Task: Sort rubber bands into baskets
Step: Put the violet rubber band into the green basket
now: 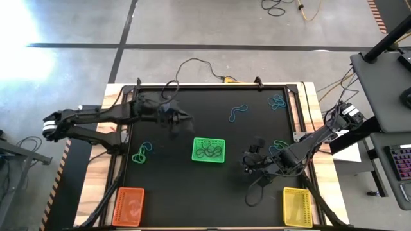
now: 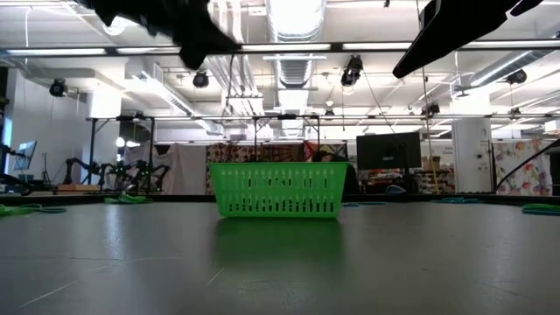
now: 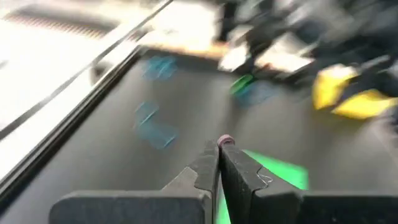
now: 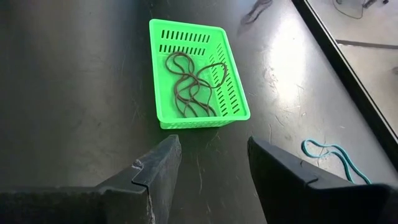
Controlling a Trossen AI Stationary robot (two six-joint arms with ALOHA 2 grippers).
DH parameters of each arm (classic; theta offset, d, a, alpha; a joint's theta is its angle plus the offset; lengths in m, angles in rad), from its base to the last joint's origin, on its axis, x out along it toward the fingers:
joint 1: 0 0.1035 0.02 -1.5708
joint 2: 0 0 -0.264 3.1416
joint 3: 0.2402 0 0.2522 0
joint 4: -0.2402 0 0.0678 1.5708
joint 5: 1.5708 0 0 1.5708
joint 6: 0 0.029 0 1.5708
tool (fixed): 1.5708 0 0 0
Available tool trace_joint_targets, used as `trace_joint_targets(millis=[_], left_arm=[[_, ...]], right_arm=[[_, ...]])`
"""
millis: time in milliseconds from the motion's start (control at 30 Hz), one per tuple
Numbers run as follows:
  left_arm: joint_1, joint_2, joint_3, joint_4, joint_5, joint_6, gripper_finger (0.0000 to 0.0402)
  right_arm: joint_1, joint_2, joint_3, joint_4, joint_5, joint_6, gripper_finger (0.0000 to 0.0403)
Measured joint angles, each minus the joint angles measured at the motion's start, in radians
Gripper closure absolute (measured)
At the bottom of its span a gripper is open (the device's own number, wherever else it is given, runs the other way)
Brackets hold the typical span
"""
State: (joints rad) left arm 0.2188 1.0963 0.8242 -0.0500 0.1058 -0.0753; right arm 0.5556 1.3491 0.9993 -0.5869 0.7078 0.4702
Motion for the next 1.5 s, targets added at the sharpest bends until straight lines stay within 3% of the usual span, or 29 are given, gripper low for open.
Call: trace_joint_targets(millis=[233, 400, 600, 733, 867, 1000, 1167, 1400, 1500], left_arm=[[-0.048, -0.003, 0.000, 0.206, 0.038, 0.005, 0.0402], [-0.045, 0.039, 0.000, 0.255, 0.035, -0.011, 0.0402], [0.089, 0.134, 0.000, 0.176, -0.115, -0.010, 0.0402], [0.214, 0.150, 0.000, 0.186, -0.005, -0.057, 0.0402], [0.299, 0.157, 0.001, 0.137, 0.010, -0.076, 0.0401], [0.291, 0.230, -0.005, 0.060, 0.075, -0.109, 0.0401], [0.242, 0.283, -0.006, 0.140, 0.139, -0.114, 0.0401], [0.255, 0.276, -0.009, 0.057, -0.042, -0.098, 0.0401], [0.251, 0.237, -0.011, 0.063, -0.173, -0.075, 0.0401]], right_arm=[[0.000, 0.000, 0.000, 0.000, 0.000, -0.011, 0.0220], [0.000, 0.000, 0.000, 0.000, 0.001, -0.018, 0.0220], [-0.002, 0.000, -0.001, 0.004, 0.002, -0.021, 0.0220], [-0.002, 0.000, -0.001, 0.005, 0.000, -0.014, 0.0220], [-0.003, 0.000, -0.001, 0.005, 0.000, -0.016, 0.0220], [-0.010, 0.000, -0.001, 0.005, 0.001, -0.026, 0.0220], [-0.051, 0.000, -0.001, 0.017, 0.048, -0.072, 0.0220], [-0.135, 0.003, -0.002, 0.045, 0.049, -0.140, 0.0220], [-0.180, 0.010, -0.002, 0.104, 0.035, -0.221, 0.0220]])
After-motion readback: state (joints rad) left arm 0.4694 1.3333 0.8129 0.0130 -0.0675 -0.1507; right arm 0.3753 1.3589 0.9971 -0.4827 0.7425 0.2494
